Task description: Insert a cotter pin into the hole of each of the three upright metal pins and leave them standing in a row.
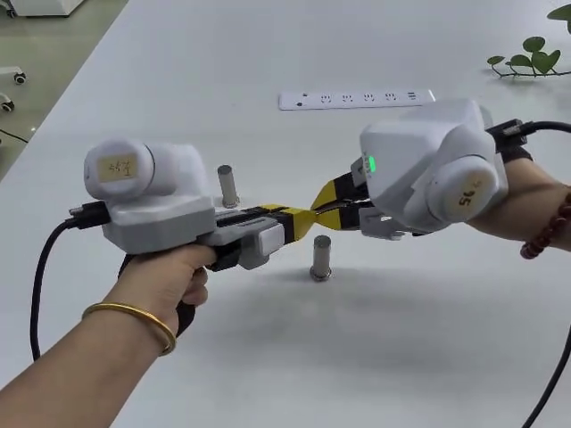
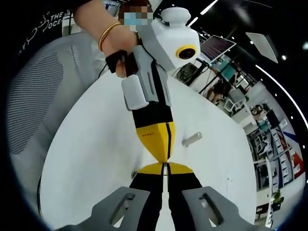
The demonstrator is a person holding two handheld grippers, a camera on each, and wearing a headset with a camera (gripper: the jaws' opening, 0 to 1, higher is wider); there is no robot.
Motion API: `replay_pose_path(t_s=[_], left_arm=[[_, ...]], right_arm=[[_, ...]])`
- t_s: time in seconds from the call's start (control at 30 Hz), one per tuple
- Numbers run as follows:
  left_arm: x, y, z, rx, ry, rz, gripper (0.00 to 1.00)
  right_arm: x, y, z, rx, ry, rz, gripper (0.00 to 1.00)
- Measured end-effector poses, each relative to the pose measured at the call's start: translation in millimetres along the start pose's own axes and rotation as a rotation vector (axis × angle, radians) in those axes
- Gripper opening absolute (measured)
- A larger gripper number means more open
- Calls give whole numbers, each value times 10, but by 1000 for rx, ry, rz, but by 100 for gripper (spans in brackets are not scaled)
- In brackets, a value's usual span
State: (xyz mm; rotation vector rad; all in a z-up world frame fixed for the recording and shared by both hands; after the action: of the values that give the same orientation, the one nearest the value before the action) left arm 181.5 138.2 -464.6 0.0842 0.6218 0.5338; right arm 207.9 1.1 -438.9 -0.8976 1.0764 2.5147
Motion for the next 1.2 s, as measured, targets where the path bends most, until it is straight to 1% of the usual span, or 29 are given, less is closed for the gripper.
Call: replay_pose_path(t_s=[0.2, 0.37, 0.43, 0.47, 0.5, 0.6, 0.7, 0.87, 0.93, 0.97, 1.03, 1.13, 1.2], left_arm=[[6, -1, -3, -3, 21, 0, 1], [6, 2, -5, -5, 14, -3, 1], [5, -2, -3, 5, -13, -5, 1], [1, -2, -1, 9, -34, -3, 1], [-13, -1, -5, 10, -42, -2, 0], [-4, -1, -9, 12, -44, -2, 0], [-1, 2, -8, 16, -59, 1, 0], [6, 8, -7, 18, -72, -1, 0], [13, 11, -11, 26, -84, 2, 0], [15, 15, -14, 29, -85, 2, 0], [19, 30, -12, 30, -93, 5, 0], [30, 69, 0, 27, -110, 9, 0], [50, 99, -2, 28, -107, 15, 0]], right_arm=[[6, 15, 9, -2, 0, -4, 0], [8, 20, 10, -3, -16, -5, 0], [12, 20, 10, 4, -36, -7, 0], [12, 19, 11, 4, -38, -7, 0], [12, 19, 13, 3, -41, -10, 0], [14, 18, 10, 5, -53, -5, 0], [15, 12, 2, 3, -80, -3, 0], [5, 24, -27, -2, -178, 5, 0], [20, 29, -40, -5, -240, 25, 0], [22, 32, -50, -9, -289, 33, 0], [12, 9, -106, -4, -330, 44, 0], [33, 27, -123, -3, -428, 61, 3], [16, 24, -162, 1, -477, 66, 4]])
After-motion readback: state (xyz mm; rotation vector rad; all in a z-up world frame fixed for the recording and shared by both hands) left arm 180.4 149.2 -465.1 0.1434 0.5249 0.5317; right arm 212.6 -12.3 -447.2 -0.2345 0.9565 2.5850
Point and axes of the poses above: the centre of the closed fingertips' face, and the gripper's own axes: y roughly backward along the fingers, x roughly to its left, z roughly out of its top, the point moved 10 cm from there along y, roughly backward along the fingers, and after that the axes turned 12 degrees about -z, right-handed, at the moved point
